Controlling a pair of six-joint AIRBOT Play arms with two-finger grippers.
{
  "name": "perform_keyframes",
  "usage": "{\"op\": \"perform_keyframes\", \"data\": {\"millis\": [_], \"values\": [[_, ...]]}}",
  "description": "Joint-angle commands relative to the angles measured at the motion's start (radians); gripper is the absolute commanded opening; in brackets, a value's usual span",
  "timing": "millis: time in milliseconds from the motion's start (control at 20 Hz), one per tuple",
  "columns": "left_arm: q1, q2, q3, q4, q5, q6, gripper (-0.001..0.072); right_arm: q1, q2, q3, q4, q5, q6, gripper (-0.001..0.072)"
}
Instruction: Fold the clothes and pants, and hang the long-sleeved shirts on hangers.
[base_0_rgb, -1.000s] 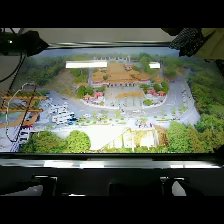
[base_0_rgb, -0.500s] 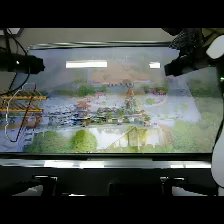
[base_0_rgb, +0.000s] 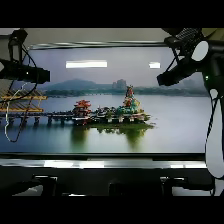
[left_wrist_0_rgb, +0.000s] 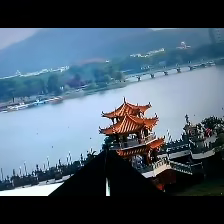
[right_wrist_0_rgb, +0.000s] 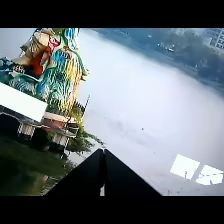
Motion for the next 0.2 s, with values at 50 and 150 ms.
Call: {"op": "perform_keyframes", "data": {"millis": [50, 150], "values": [[0.001, -0.002, -0.005, 0.001, 0.002, 0.001, 0.0034, 0.001, -0.003, 0.0, 0.0, 0.005, -0.001, 0.0046], [0.001, -0.002, -0.005, 0.001, 0.002, 0.001, 0.0034, 0.001, -0.003, 0.0, 0.0, 0.005, -0.001, 0.0046]]}}
